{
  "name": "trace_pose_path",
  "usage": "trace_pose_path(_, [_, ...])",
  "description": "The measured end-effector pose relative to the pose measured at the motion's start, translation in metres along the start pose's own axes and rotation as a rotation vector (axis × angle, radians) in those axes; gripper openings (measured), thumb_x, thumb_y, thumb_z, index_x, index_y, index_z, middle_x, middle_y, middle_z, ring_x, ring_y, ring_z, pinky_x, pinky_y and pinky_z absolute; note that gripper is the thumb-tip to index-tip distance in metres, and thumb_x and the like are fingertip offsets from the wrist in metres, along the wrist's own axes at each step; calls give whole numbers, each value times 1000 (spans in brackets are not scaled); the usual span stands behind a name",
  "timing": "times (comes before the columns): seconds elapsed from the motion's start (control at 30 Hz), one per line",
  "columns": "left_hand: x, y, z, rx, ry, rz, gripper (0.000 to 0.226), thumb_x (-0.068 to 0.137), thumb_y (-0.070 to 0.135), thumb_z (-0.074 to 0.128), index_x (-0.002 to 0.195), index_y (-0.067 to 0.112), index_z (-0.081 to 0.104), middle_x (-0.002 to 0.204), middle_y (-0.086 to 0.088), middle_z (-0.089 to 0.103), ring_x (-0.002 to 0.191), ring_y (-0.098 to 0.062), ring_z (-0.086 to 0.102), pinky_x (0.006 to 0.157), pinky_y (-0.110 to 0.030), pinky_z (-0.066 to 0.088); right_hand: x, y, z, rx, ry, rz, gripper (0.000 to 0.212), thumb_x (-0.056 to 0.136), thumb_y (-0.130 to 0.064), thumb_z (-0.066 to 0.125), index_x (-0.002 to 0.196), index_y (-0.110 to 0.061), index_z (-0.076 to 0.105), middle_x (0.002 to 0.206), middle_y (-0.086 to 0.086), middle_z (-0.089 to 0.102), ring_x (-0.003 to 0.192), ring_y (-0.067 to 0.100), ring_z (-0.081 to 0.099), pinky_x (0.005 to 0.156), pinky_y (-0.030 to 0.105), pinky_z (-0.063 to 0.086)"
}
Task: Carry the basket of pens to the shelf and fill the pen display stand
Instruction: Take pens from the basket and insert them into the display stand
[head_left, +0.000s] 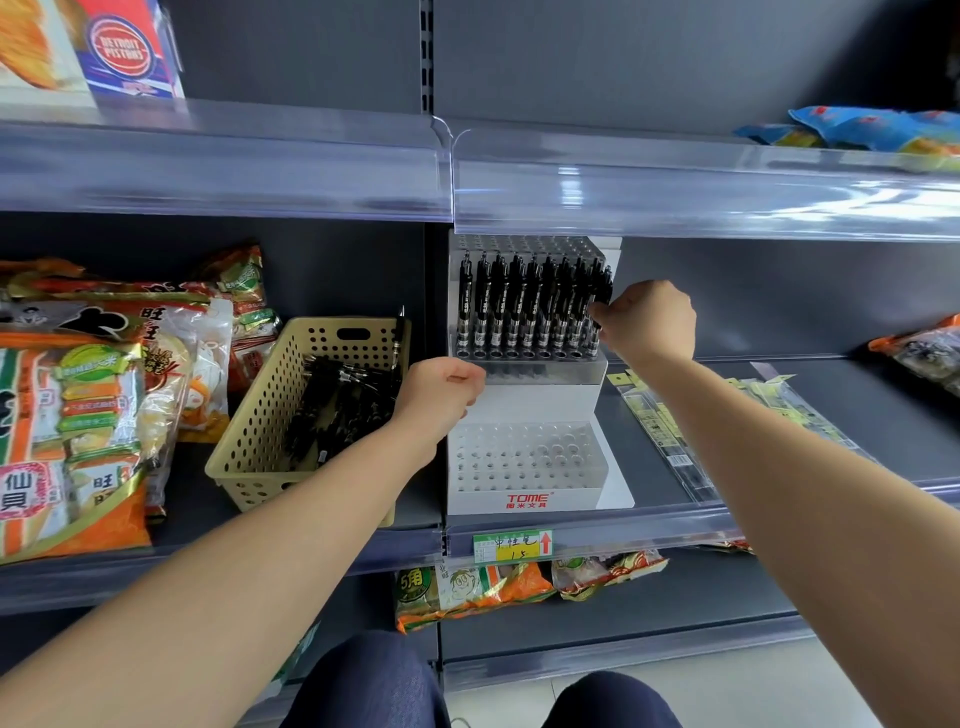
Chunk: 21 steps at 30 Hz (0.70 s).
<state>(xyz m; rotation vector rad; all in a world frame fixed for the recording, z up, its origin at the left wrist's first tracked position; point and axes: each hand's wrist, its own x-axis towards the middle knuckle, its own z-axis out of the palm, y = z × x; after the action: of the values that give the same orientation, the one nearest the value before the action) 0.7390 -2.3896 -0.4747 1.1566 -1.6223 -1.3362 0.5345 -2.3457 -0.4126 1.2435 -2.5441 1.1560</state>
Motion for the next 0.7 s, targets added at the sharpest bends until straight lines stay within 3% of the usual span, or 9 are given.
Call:
trace_pose_path(0.2, [0, 1, 1, 0, -5, 13, 18, 90, 5, 60, 85, 21, 67, 87, 1, 66, 84, -16, 60, 76, -29, 50, -2, 1, 1, -113, 6, -67, 30, 84, -33, 67, 78, -4, 69, 77, 16, 67, 75, 33, 62, 61, 27, 39])
trace_pose_path(0.3, [0, 1, 0, 6, -5, 13, 17, 90, 5, 60, 87, 21, 67, 87, 2, 65, 84, -16, 60, 78, -30, 51, -4, 5, 1, -161, 6, -126, 32, 87, -37, 65, 81, -5, 68, 79, 17, 67, 77, 34, 61, 61, 30, 43])
trace_pose_path(0.53, [0, 1, -1, 8, -1, 10, 17, 91, 6, 60, 87, 21, 67, 88, 0, 66, 84, -16, 60, 80, -31, 51, -7, 14, 4, -17, -4, -97, 20, 77, -36, 72, 83, -18, 66, 82, 6, 70, 81, 28, 63, 69, 30, 49])
trace_pose_path(0.7, [1, -1, -2, 15, 3, 6, 20, 90, 6, 60, 83, 24, 66, 87, 1, 66, 85, -17, 61, 82, -33, 52, -5, 11, 7, 11, 42, -71, 19, 83, -33, 66, 82, -15, 68, 81, 10, 70, 81, 32, 63, 69, 30, 48])
